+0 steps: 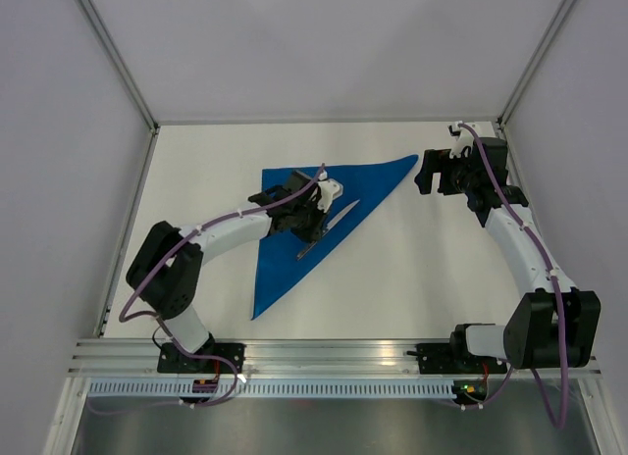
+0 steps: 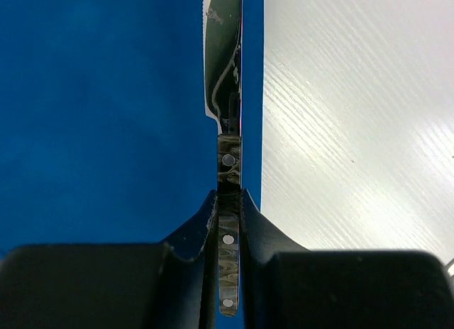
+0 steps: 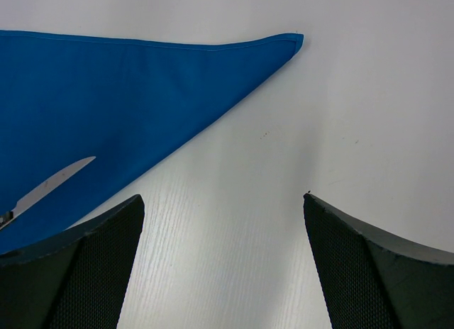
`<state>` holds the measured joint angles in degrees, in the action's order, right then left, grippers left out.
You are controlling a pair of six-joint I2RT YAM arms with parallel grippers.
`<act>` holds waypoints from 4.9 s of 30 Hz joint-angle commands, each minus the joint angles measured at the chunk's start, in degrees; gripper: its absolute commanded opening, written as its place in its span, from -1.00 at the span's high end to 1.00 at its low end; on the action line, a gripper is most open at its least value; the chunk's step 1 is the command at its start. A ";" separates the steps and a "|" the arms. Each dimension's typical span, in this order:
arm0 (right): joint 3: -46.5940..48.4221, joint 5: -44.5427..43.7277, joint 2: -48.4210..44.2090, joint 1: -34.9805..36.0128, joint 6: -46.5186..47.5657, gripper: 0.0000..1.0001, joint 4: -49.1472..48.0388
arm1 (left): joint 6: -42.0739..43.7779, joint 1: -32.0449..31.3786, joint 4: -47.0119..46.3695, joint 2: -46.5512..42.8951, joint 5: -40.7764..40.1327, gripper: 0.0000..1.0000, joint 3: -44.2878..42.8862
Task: Fold the napkin, place the utensils inside, and roll it up
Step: Place the utensil onto the napkin, then fold the napkin
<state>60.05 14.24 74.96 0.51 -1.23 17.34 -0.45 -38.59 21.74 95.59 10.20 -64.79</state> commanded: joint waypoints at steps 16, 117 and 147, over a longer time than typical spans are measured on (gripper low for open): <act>0.07 -0.88 0.19 -0.16 0.44 -0.96 -1.26 | 3.70 -2.63 -3.81 16.11 -3.34 0.95 -14.39; 2.35 6.86 -1.57 3.69 0.71 -0.96 1.90 | -10.87 -2.21 4.71 -0.30 -22.93 -0.22 -19.41; 3.93 -27.93 27.86 82.80 19.87 -0.24 -17.77 | -21.87 9.76 26.25 -47.60 -29.88 -0.31 -17.47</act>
<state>60.05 -7.73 100.66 81.32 16.58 3.92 -20.25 -28.73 46.98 49.30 -18.44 -82.98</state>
